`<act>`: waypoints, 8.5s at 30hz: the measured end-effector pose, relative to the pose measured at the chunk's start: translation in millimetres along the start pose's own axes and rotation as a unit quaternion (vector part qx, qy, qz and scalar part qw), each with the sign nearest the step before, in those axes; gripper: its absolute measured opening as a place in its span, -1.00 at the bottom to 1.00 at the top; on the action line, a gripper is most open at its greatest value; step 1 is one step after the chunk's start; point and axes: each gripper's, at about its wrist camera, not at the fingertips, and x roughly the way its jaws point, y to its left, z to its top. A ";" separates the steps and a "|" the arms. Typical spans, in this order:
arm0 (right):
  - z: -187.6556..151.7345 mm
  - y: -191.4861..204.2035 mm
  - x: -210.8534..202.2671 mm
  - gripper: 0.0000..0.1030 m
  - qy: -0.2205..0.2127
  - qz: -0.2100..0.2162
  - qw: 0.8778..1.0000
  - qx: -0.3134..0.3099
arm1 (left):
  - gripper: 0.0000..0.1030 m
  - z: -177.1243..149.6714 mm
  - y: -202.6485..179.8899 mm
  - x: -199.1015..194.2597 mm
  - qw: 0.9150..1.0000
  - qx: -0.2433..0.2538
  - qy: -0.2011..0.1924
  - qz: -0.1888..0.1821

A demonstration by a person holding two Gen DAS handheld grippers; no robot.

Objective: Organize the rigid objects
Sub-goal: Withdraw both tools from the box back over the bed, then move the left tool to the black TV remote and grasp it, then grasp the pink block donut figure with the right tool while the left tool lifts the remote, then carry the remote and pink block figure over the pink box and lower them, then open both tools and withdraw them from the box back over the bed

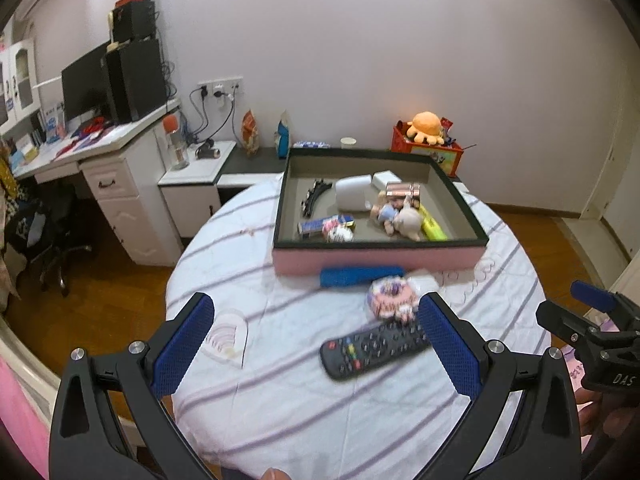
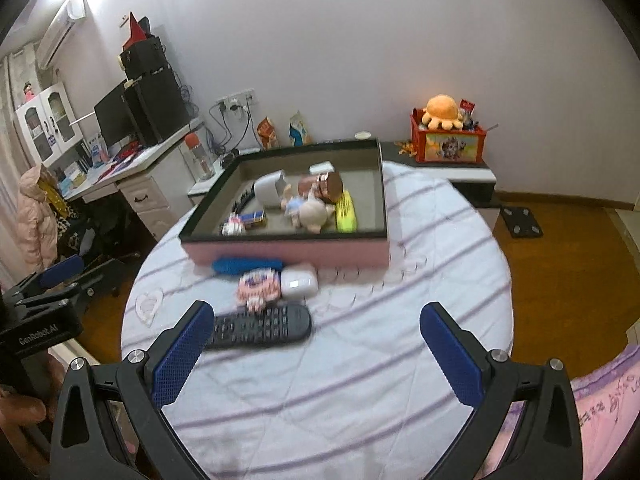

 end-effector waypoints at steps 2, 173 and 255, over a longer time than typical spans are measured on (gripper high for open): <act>-7.0 0.8 0.4 1.00 0.006 -0.001 1.000 0.000 | 1.00 -8.4 2.5 0.6 1.000 -0.005 0.007 0.001; 74.1 19.1 50.9 0.18 -0.018 0.044 0.999 -0.023 | -0.14 72.2 -0.8 39.3 0.994 0.047 -0.047 -0.085; -35.3 36.3 -7.5 1.00 0.020 -0.002 0.999 -0.033 | 1.00 -51.2 3.5 -5.4 0.999 -0.034 0.027 0.005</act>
